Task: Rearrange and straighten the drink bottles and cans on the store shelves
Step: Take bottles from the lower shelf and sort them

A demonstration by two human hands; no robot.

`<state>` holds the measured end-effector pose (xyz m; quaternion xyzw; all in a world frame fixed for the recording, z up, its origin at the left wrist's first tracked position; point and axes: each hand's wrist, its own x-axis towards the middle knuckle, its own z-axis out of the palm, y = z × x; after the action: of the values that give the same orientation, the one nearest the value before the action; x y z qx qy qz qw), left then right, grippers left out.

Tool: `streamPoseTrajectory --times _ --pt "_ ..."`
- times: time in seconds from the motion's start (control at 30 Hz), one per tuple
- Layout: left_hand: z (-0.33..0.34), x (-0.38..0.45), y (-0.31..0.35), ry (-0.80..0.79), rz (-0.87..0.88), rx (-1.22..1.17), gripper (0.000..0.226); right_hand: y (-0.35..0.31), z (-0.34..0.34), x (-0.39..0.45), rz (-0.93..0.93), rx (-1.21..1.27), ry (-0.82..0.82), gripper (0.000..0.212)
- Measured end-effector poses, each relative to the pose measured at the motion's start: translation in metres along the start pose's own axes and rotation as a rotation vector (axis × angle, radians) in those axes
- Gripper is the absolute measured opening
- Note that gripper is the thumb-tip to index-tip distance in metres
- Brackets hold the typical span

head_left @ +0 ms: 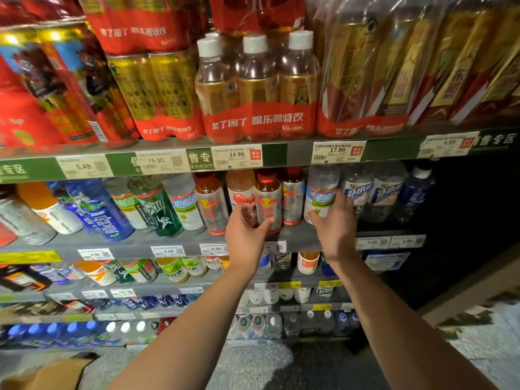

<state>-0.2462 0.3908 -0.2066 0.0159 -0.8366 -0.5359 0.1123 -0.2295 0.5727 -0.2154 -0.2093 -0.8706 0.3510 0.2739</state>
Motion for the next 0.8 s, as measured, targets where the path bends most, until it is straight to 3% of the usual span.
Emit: streamPoseTrajectory --times 0.1,0.2,0.37,0.47,0.67,0.8 --pt "-0.022 0.002 -0.005 0.143 0.07 0.002 0.037 -0.009 -0.008 -0.01 0.032 0.078 0.045 0.068" --pt "-0.045 0.008 -0.008 0.29 0.106 0.022 0.043 -0.033 -0.011 -0.032 -0.018 0.203 0.123 0.053" --pt "-0.072 0.026 -0.004 0.364 0.187 0.031 0.06 -0.094 0.008 -0.064 -0.251 0.27 -0.035 0.024" --pt "-0.08 0.04 0.009 0.327 0.294 0.149 0.055 -0.124 0.027 -0.072 -0.277 0.3 -0.113 0.028" --pt "-0.084 0.058 0.018 0.144 0.263 0.328 0.044 -0.146 0.055 -0.067 -0.182 0.11 -0.19 0.067" --pt "-0.088 0.065 0.008 0.056 0.223 0.332 0.043 -0.152 0.065 -0.059 -0.194 0.019 -0.125 0.059"
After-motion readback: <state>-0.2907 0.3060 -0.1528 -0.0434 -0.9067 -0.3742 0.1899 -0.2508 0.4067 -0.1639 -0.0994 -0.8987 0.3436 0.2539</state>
